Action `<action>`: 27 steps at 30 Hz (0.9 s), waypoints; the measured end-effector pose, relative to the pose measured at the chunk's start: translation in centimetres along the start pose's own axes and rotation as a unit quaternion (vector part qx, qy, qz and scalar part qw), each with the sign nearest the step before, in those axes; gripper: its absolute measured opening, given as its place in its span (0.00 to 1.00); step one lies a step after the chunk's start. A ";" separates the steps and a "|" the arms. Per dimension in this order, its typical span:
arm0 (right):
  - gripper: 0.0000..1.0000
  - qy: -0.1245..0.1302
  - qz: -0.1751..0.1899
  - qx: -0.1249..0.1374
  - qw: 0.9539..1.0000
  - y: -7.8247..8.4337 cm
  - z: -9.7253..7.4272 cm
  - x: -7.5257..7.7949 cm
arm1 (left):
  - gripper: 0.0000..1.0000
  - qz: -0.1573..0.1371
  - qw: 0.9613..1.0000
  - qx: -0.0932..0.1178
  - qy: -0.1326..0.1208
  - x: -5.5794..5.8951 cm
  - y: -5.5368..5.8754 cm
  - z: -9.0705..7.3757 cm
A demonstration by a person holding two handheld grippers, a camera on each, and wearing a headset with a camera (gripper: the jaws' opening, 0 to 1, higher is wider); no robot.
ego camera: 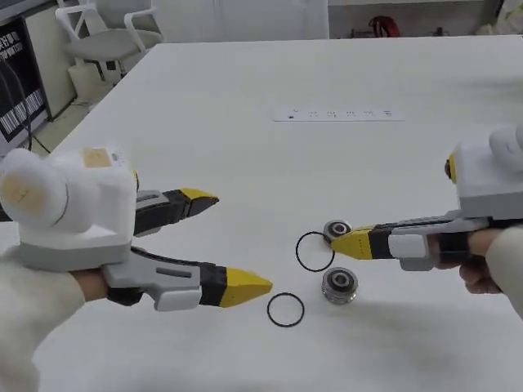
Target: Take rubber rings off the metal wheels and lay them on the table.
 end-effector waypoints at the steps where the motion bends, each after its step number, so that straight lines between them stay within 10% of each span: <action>1: 0.00 -0.001 -0.001 -0.001 1.000 0.0 0.1 -0.1 | 0.82 -0.002 1.000 0.000 -0.001 0.0 0.2 -0.2; 27: 0.00 -0.024 -0.030 -0.047 0.998 1.6 1.5 -2.0 | 0.82 -0.025 1.000 -0.014 0.008 0.9 1.8 -0.6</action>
Point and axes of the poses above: the centre of the closed fingertips' face, and the gripper's own axes: z roughly forward along the fingers, x roughly to its right, y roughly out of its underside, the point moved 7 cm from there along -z, roughly backward along the fingers, and after that the axes turned 13 degrees about y, right-handed, at the moved point
